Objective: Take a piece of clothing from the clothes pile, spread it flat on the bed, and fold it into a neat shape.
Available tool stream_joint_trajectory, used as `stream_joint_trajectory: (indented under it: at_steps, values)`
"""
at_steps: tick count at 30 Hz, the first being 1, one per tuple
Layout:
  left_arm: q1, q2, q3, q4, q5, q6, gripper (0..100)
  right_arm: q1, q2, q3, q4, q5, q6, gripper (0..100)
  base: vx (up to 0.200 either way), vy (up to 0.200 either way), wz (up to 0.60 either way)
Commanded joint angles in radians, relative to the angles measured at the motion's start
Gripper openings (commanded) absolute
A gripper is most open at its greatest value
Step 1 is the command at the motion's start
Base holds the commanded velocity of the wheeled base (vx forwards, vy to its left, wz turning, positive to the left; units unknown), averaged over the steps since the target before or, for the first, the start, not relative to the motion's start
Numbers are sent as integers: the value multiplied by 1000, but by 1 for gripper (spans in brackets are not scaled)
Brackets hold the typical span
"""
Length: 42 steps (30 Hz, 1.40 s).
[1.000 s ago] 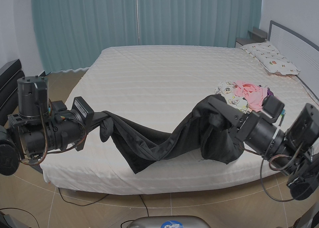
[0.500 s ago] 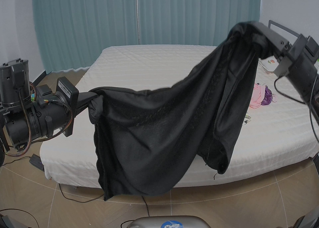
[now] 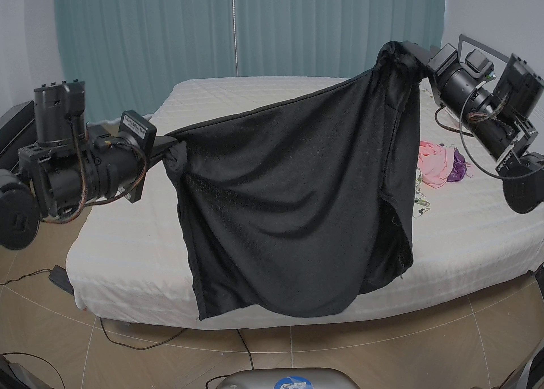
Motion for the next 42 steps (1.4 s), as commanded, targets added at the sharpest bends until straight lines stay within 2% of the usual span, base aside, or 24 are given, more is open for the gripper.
stream_joint_trajectory:
  at_steps: [1,14,19,26,27,33,35,38,39,40,41,42]
  values:
    - [31,125,-87,-2,0,1,0,-11,111,-40,-5,1,0,0,200,0,0]
    - [63,387,-245,3,-28,6,0,-4,285,-63,-89,-2,-8,0,200,0,0]
    - [85,511,-317,6,-29,7,0,-12,371,-73,-107,-17,-10,0,0,0,0]
    - [106,596,-355,0,-31,6,0,-23,470,-115,-110,-41,-11,0,0,0,0]
    - [108,605,-361,1,-31,1,100,-24,483,-121,-110,-45,-11,100,0,0,0]
    - [123,682,-403,0,-34,-2,100,-35,605,-176,-98,-61,-23,100,0,0,0]
    - [125,708,-420,1,-29,-2,100,-38,653,-191,-94,-72,-63,100,0,0,0]
    - [126,729,-429,1,-20,-2,100,-55,725,-237,-64,-153,-117,100,0,0,0]
    - [132,731,-429,3,-20,-2,100,-58,760,-277,-34,-204,-132,100,0,0,0]
    - [135,732,-429,1,-20,-2,100,-58,772,-291,-22,-222,-134,100,0,0,0]
    - [142,732,-429,3,-20,-2,100,-64,802,-325,12,-272,-135,100,0,0,0]
    - [143,732,-429,3,-20,-2,100,-67,805,-330,18,-281,-135,100,0,0,0]
